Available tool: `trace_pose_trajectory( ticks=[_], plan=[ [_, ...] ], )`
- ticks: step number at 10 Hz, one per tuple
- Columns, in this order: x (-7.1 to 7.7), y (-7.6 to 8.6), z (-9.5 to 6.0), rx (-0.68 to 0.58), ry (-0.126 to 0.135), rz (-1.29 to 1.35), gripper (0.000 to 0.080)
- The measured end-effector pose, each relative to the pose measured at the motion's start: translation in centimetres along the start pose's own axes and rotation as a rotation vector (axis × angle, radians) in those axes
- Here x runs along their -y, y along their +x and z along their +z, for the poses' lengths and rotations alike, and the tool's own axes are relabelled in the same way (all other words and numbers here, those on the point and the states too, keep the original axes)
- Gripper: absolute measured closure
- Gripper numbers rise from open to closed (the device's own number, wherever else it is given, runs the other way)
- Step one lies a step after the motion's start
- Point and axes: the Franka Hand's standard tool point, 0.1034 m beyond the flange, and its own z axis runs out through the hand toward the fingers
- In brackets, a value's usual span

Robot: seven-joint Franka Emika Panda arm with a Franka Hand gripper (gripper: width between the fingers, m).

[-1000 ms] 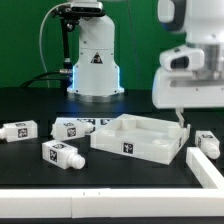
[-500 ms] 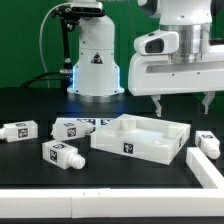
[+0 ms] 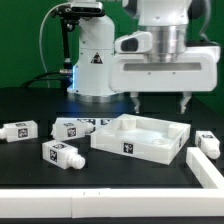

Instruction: Assemble square table

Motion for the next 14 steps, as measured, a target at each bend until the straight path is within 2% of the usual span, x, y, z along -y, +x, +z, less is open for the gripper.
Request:
trace_pose_trajectory(
  ticks=[1, 4, 5, 6, 7, 8, 10, 11, 12, 14],
  plan=[
    [0.3, 0.3, -0.1, -0.003, 0.011, 0.008, 0.0151],
    [-0.1, 0.1, 0.0, 0.002, 0.009, 0.041, 0.0151],
    [-1.6, -0.1, 0.0, 0.003, 0.001, 0.13, 0.0151],
    [-3.8, -0.8, 0.0, -0.001, -0.006, 0.251, 0.0151],
    [-5.6, -0.8, -0.1, -0.021, -0.002, 0.236, 0.0151],
    [-6.8, -0.5, -0.1, -0.047, 0.015, 0.269, 0.0151],
    [-6.1, -0.7, 0.0, -0.042, 0.016, 0.257, 0.0151],
    [-6.7, -1.0, 0.4, -0.04, 0.018, 0.329, 0.0151],
    [-7.7, -2.1, 1.5, -0.019, 0.013, 0.434, 0.0151],
    [-8.5, -3.0, 3.2, -0.006, 0.007, 0.529, 0.0151]
  ],
)
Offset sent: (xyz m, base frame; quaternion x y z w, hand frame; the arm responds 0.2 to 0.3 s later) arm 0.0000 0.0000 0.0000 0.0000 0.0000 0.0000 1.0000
